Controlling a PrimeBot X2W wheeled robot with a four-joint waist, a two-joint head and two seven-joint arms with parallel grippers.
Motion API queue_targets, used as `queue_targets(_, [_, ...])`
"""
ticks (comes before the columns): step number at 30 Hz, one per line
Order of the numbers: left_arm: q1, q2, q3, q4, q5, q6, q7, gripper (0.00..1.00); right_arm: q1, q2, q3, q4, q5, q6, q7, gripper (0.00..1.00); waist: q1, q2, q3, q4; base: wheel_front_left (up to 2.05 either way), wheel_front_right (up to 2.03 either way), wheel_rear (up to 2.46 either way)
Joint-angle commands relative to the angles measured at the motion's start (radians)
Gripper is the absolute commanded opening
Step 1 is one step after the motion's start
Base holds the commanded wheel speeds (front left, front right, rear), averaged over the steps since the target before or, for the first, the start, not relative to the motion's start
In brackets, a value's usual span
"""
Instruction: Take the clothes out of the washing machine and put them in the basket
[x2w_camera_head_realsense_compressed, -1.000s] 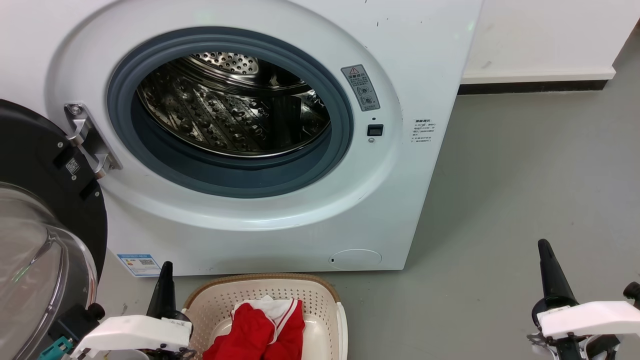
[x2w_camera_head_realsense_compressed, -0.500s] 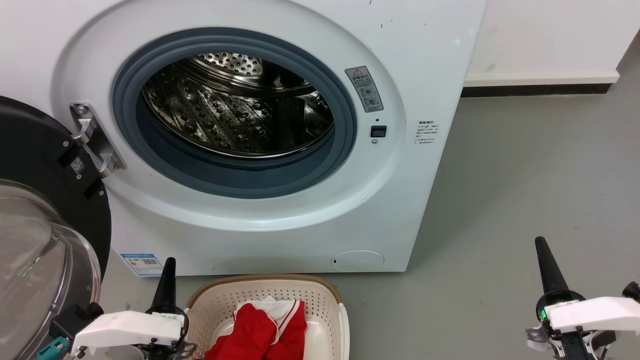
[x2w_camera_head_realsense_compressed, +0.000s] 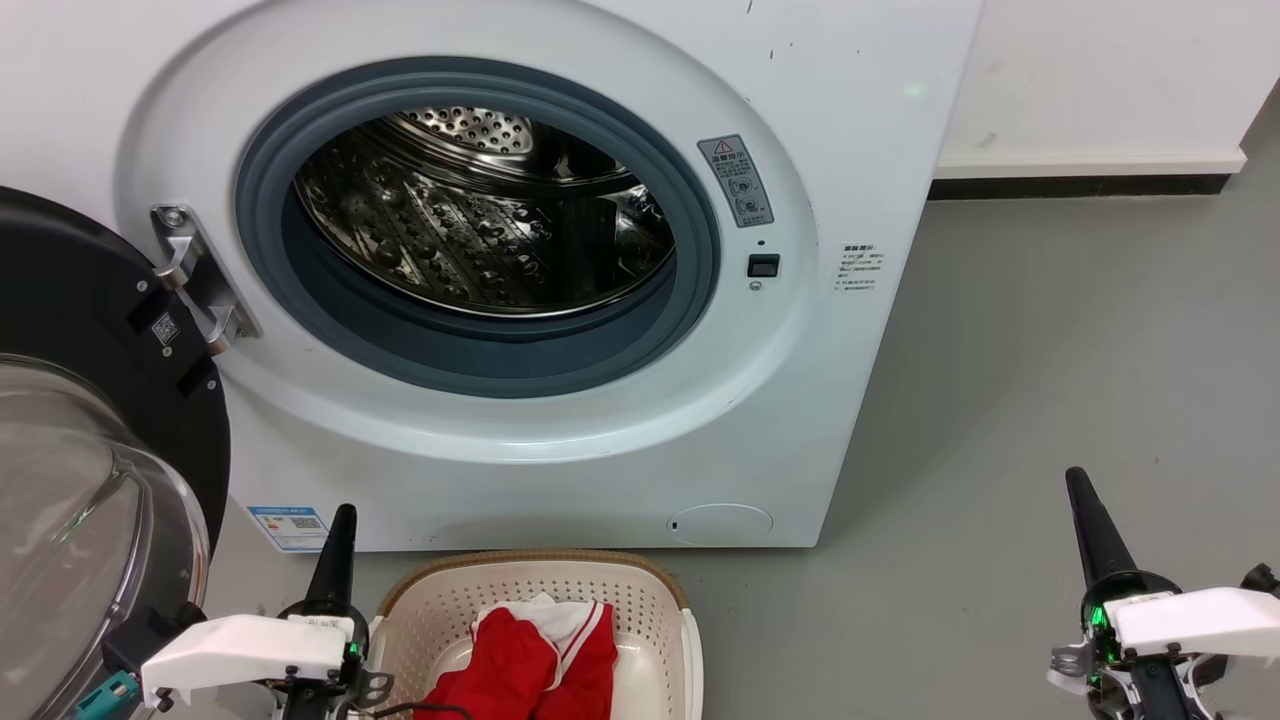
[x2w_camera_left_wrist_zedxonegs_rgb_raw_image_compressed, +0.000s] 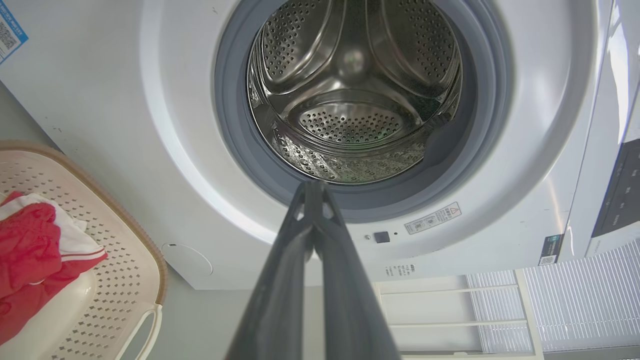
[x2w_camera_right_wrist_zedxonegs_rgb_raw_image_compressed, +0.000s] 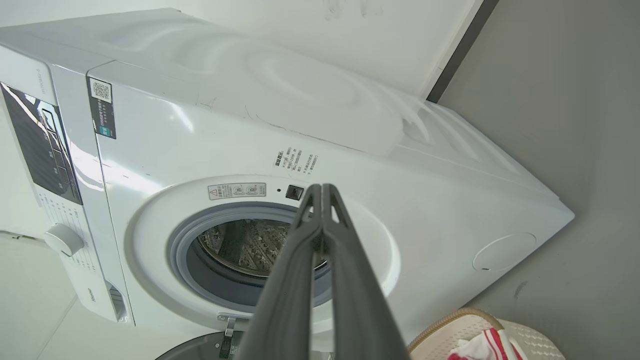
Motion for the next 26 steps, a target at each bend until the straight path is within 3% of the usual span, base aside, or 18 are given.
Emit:
queue_targets(1, [-0.022, 0.000, 0.003, 0.000, -0.023, -0.006, 0.007, 0.00, -0.023, -0.006, -0.002, 0.001, 0.026, 0.000, 0.008, 0.00, 0.0000, -0.0001, 0.000, 0.001, 0.00, 0.00, 0.00])
queue_targets(26, [-0.050, -0.001, 0.014, 0.030, -0.237, -0.033, 0.059, 0.00, -0.046, -0.006, -0.006, 0.028, 0.249, 0.000, 0.061, 0.00, 0.0000, -0.0001, -0.009, 0.016, 0.00, 0.00, 0.00])
